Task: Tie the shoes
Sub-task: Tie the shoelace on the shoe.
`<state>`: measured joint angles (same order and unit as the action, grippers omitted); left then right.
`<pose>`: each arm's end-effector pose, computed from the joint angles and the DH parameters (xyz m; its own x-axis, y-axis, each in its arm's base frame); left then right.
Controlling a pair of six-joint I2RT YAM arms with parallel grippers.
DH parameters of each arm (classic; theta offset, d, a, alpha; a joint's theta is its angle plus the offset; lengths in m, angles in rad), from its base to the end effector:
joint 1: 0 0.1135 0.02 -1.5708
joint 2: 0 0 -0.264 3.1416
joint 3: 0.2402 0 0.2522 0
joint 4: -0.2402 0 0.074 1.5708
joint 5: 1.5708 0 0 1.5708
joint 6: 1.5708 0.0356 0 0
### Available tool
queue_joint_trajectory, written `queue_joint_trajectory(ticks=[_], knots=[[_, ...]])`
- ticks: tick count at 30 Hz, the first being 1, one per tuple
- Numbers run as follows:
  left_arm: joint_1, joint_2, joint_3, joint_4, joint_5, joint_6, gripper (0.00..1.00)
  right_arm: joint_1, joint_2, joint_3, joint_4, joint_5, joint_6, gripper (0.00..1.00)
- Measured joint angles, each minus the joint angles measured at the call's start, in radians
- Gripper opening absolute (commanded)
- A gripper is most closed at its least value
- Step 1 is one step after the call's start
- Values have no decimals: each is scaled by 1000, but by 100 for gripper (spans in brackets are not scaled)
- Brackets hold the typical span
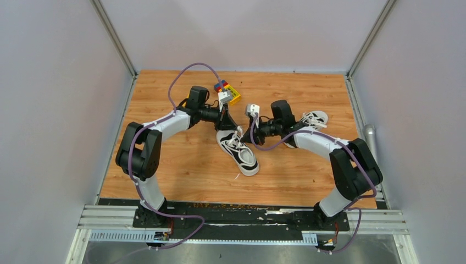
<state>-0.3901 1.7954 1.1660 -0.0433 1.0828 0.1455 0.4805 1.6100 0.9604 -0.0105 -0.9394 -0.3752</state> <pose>0.3423 -0.1748 0.2187 -0.4517 0.2592 -0.8537 0.8922 0.1347 -0.4312 0.2853 0.1811 0.2186 -0.1987 -0.3475 -0.9164 -0.9792 0.1089 0.1711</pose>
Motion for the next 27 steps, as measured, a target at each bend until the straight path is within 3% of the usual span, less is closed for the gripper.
queue_joint_trajectory(ticks=[11,27], knots=[[1,0,0,-30,5,0,0,55,-10,-125,282,217,34,0],[6,0,28,-44,14,-1,0,97,-30,-102,307,398,-5,0]])
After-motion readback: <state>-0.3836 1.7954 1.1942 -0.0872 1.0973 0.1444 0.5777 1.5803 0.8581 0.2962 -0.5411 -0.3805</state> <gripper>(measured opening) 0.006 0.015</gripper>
